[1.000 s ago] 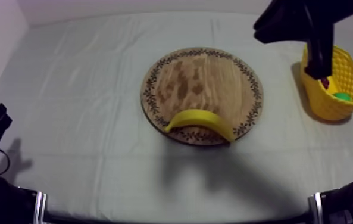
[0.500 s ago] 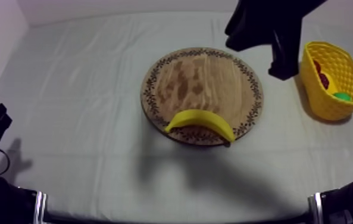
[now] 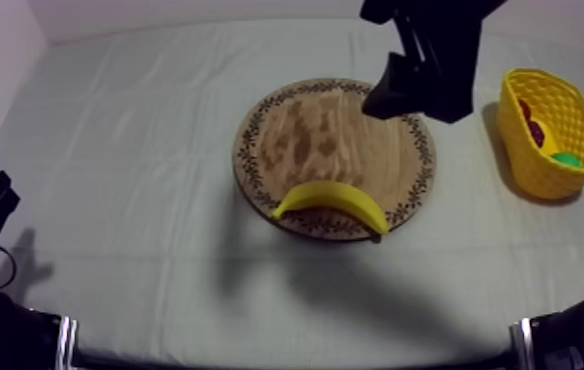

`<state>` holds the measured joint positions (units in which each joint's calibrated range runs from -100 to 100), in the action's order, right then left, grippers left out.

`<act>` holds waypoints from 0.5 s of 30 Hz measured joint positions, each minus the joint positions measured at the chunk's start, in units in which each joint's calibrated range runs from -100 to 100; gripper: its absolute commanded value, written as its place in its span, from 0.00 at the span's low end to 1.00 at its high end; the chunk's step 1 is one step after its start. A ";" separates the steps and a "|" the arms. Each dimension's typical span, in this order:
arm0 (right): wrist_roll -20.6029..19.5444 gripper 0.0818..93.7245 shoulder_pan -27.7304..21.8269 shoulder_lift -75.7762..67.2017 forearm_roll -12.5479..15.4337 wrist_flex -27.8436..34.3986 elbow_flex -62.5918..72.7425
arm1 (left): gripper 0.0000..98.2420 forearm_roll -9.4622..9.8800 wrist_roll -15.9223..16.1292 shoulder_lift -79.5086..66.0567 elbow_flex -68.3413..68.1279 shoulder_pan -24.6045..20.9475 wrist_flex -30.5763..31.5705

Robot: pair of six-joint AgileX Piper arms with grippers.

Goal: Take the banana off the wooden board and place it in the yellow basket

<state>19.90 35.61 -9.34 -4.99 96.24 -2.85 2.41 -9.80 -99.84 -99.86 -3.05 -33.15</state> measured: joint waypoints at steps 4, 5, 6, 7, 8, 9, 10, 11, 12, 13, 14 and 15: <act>-0.80 0.88 0.44 1.13 -1.05 -0.29 -0.66 | 0.00 0.00 0.00 0.00 0.00 0.00 0.00; -1.04 0.88 0.52 1.62 -1.35 -0.61 -1.11 | 0.00 0.00 0.00 0.00 0.00 0.00 0.00; -1.35 0.89 0.52 2.10 -1.49 -1.00 -1.64 | 0.00 0.00 0.00 0.00 0.00 0.00 0.00; -1.56 0.89 0.55 2.61 -1.55 -1.35 -2.27 | 0.00 0.00 0.00 0.00 0.00 0.00 0.00; -1.71 0.89 0.55 3.14 -1.55 -1.53 -2.76 | 0.00 0.00 0.00 0.00 0.00 0.00 0.00; -1.88 0.90 0.55 3.68 -1.55 -2.01 -3.51 | 0.00 0.00 0.00 0.00 0.00 0.00 0.00; -2.07 0.90 0.51 4.26 -1.55 -2.71 -4.31 | 0.00 0.00 0.00 0.00 0.00 0.00 0.00; -2.24 0.90 0.47 4.75 -1.68 -3.41 -5.15 | 0.00 0.00 0.00 0.00 0.00 0.00 0.00; -2.43 0.90 0.38 5.45 -1.84 -4.20 -6.10 | 0.00 0.00 0.00 0.00 0.00 0.00 0.00; -2.63 0.90 0.25 6.10 -1.83 -5.08 -7.04 | 0.00 0.00 0.00 0.00 0.00 0.00 0.00; -2.85 0.90 0.20 6.58 -1.83 -5.83 -7.76 | 0.00 0.00 0.00 0.00 0.00 0.00 0.00; -2.89 0.90 0.00 7.26 -1.83 -6.53 -8.72 | 0.00 0.00 0.00 0.00 0.00 0.00 0.00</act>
<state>17.01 35.60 -2.08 -6.82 89.71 -11.57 2.41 -9.80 -99.84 -99.86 -3.05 -33.15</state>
